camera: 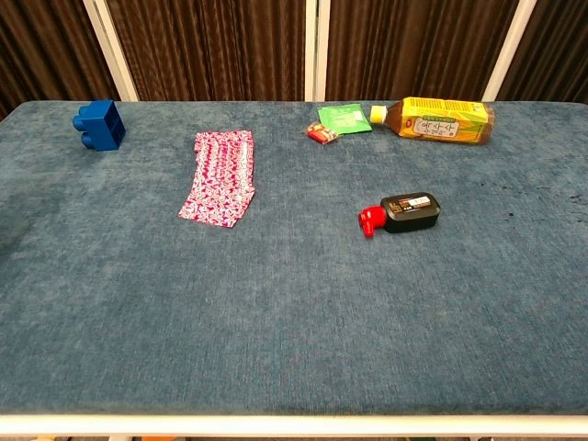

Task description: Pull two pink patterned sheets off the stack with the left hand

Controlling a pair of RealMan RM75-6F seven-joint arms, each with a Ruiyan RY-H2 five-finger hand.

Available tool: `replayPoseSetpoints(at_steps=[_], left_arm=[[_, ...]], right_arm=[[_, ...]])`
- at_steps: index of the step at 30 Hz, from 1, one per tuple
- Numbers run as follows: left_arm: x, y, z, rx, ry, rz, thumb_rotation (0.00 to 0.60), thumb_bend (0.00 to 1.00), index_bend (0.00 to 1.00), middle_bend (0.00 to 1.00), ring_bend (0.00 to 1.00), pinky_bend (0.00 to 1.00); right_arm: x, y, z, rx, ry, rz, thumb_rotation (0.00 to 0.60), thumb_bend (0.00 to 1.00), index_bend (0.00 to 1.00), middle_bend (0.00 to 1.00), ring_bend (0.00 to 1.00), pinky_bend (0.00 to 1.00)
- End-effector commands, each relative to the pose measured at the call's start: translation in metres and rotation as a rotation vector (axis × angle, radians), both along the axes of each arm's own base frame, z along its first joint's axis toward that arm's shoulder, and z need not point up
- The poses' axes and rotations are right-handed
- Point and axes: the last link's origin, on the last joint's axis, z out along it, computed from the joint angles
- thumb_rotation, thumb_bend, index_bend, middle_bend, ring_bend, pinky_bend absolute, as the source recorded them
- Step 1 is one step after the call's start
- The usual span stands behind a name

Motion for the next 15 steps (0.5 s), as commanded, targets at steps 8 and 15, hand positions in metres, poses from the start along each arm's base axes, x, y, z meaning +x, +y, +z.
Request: replayPoseSetpoints(at_steps=[8,15], left_arm=[[0.0021,0.0001,-0.0022,-0.023,-0.004,-0.005,0.589,0.3,0.1,0.07,0.0,0.06],[0.0013,0.0029,-0.0017,-0.023,-0.014,-0.007,0.593,0.3,0.1,0.07,0.0,0.06]], right_arm=[[-0.0005,-0.0008,0.0001,-0.002,-0.003,-0.004,0.6,0.14,0.0,0.0,0.0,0.0],[-0.0011,-0.0027,-0.0015,0.002,0.004,-0.01,0.6,0.14,0.0,0.0,0.0,0.0]])
